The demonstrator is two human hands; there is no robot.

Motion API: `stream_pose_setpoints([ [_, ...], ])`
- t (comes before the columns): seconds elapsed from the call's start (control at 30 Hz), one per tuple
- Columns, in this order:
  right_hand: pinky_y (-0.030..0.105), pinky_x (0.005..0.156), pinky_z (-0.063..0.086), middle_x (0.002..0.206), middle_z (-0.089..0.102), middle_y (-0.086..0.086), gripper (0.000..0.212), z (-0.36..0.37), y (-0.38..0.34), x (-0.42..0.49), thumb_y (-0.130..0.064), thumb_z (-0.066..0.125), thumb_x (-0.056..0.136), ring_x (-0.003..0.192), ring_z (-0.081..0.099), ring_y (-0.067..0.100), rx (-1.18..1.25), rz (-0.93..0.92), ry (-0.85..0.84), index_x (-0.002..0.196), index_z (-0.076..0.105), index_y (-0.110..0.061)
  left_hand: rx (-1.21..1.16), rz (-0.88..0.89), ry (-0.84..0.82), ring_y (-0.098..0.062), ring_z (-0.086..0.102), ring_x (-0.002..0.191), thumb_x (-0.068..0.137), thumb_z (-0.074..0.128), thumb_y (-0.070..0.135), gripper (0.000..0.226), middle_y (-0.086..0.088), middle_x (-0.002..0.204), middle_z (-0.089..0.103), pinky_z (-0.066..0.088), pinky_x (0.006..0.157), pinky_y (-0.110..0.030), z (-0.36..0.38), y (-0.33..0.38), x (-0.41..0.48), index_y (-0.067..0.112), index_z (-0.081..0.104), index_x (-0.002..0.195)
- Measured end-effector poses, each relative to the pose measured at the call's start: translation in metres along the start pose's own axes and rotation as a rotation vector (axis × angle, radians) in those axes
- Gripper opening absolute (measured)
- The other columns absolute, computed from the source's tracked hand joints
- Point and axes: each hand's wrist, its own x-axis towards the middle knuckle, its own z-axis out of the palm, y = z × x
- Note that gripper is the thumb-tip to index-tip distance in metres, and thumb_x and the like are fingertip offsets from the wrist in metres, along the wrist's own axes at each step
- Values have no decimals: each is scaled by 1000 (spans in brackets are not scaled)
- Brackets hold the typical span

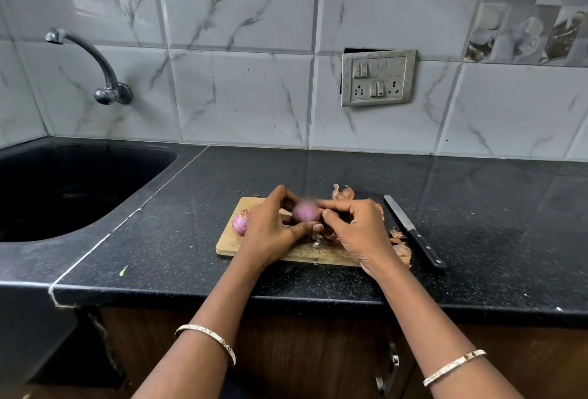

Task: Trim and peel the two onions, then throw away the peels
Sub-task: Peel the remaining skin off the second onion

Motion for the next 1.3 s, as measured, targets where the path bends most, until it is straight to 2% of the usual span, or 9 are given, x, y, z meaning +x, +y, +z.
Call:
stream_pose_setpoints([
  [0.1,36,85,60,92,79,-8,16,0,-1,0,-20,72,90,90,73,6,57,10,5,104,81,-21,-21,32,-30,-17,76,77,72,90,23,48,-3,96,70,62,70,-25,-2,4,-2,29,62,111],
  [0.3,34,80,60,89,79,-8,19,-3,-2,-1,-27,80,86,85,75,9,122,-14,1,103,81,-19,-121,-18,-66,-24,77,83,64,87,35,50,8,104,77,64,79,-42,-5,8,-3,26,74,112],
  [0.43,25,79,57,89,78,-9,15,-3,0,0,-13,74,89,88,73,3,129,-22,22,103,80,-16,-151,-71,-101,-22,78,81,68,91,17,54,3,97,80,62,85,-42,-5,5,-2,25,72,118],
  [0.57,22,68,57,86,77,-13,23,-2,0,-1,-2,66,91,83,73,3,130,-10,10,104,80,-16,-178,-82,-87,-23,78,79,73,89,11,49,-1,110,77,63,75,-32,-6,5,-1,21,71,117],
  [0.73,31,73,59,90,79,-7,20,-1,2,-1,-27,78,87,89,74,7,160,8,-13,104,81,-17,-165,-73,-102,-27,78,82,76,87,10,47,-4,113,75,62,82,-48,-5,0,-1,18,66,117],
  [0.97,21,80,53,90,79,-6,19,-1,6,1,-8,71,91,92,71,6,119,-29,-13,102,80,-19,-235,-82,-116,-23,78,83,80,82,3,41,-9,105,77,63,75,-32,-4,1,-2,11,61,114],
  [1.07,28,81,56,89,79,-7,13,-2,4,1,-17,74,90,91,72,7,133,-16,-9,98,81,-24,-236,-74,-117,-21,77,82,81,81,1,40,-9,104,77,62,72,-27,-4,2,-3,10,61,115],
  [1.17,27,70,54,86,79,-8,15,-1,1,-1,-28,78,88,84,72,7,152,-13,-35,100,82,-21,-235,-67,-136,-23,77,84,82,80,0,39,-9,103,77,62,75,-30,-4,2,-2,11,60,115],
  [1.3,28,76,56,90,79,-8,17,-1,3,1,-13,73,89,88,72,7,86,-21,-26,103,81,-19,-238,-74,-134,-21,77,84,84,78,1,38,-11,104,77,62,75,-28,-3,0,-1,10,59,116],
])
